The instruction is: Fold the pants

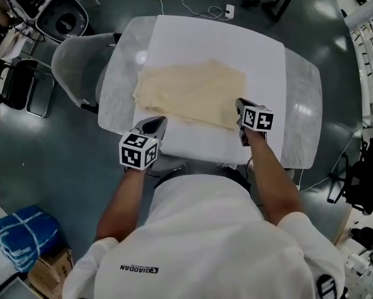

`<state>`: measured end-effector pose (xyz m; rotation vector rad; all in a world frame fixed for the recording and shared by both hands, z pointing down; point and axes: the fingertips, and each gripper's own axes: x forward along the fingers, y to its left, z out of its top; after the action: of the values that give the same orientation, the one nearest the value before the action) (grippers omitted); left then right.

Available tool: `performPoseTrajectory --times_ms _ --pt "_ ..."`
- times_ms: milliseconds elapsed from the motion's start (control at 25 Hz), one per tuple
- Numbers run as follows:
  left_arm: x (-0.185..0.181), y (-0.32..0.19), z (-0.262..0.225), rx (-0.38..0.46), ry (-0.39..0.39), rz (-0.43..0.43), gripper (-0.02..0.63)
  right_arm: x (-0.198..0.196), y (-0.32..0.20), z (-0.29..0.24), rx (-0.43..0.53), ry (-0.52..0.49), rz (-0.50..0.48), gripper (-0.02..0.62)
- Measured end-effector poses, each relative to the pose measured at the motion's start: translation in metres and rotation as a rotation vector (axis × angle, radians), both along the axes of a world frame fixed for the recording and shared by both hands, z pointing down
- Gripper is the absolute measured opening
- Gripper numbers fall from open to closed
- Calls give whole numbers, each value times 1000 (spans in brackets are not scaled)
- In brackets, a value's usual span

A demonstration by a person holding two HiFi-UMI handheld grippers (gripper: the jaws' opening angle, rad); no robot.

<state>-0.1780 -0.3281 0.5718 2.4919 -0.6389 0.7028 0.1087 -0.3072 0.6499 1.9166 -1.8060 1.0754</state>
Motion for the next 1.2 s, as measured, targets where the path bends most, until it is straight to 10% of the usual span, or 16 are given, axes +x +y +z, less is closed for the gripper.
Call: performPoseTrajectory --times_ms 520,1200 --pt "8 -5 25 -89 -43 -40 26 51 -5 72 -122 -191 109 147" --pt "-15 -18 25 -91 -22 -77 26 33 -15 59 -138 -135 79 44"
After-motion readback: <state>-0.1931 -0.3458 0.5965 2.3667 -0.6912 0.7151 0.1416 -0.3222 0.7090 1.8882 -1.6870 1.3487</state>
